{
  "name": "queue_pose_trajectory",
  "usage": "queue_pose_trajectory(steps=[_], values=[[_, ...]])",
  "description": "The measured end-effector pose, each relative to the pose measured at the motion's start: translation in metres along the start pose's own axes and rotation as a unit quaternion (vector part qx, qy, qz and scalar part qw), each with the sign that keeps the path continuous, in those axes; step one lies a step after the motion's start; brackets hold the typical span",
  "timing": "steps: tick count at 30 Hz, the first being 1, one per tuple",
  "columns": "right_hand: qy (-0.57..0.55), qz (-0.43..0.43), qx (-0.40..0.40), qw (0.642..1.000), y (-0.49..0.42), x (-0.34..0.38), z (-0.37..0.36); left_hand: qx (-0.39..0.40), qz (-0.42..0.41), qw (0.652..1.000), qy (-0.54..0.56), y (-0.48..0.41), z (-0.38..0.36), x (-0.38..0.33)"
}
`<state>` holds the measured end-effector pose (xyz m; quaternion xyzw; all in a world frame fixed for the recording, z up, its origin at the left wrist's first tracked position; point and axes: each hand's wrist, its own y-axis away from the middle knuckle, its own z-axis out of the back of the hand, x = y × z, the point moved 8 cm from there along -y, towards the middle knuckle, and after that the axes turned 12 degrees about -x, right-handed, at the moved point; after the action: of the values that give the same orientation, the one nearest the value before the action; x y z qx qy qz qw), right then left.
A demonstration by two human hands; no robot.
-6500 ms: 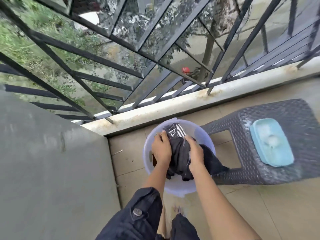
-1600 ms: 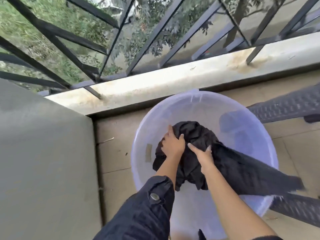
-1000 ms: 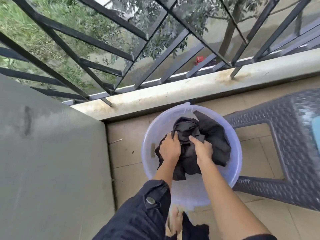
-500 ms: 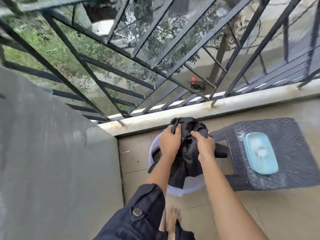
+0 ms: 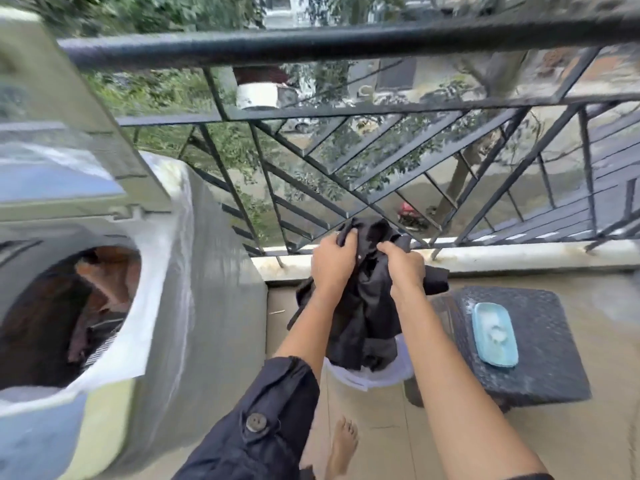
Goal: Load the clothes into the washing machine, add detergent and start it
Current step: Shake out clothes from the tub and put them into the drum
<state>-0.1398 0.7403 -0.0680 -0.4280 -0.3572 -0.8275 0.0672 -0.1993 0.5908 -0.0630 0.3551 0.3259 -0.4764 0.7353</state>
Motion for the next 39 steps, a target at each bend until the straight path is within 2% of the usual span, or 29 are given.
queue_pose_trajectory(steps=[5, 13, 19, 23, 27, 34, 39], values=[[0.025, 0.043, 0.066, 0.997, 0.054, 0.039, -0.037, -0.023, 0.025, 0.999, 0.031, -0.020, 0.074, -0.007], [-0.023, 0.062, 0.143, 0.987, 0.148, 0.073, -0.115, -0.065, 0.031, 0.995, 0.072, -0.062, 0.194, 0.001], [-0.024, 0.071, 0.216, 0.973, 0.242, 0.075, -0.195, -0.118, 0.057, 0.988, 0.077, -0.094, 0.306, 0.042], [-0.053, 0.038, 0.280, 0.958, 0.303, 0.064, -0.255, -0.148, 0.081, 0.978, 0.123, -0.113, 0.377, 0.083], [-0.049, 0.006, 0.338, 0.940, 0.357, 0.041, -0.310, -0.190, 0.092, 0.971, 0.114, -0.125, 0.440, 0.122], [-0.027, -0.002, 0.340, 0.940, 0.392, 0.007, -0.361, -0.248, 0.111, 0.958, 0.094, -0.132, 0.488, 0.175], [-0.011, 0.000, 0.337, 0.942, 0.397, -0.013, -0.382, -0.257, 0.138, 0.952, 0.090, -0.135, 0.497, 0.204]])
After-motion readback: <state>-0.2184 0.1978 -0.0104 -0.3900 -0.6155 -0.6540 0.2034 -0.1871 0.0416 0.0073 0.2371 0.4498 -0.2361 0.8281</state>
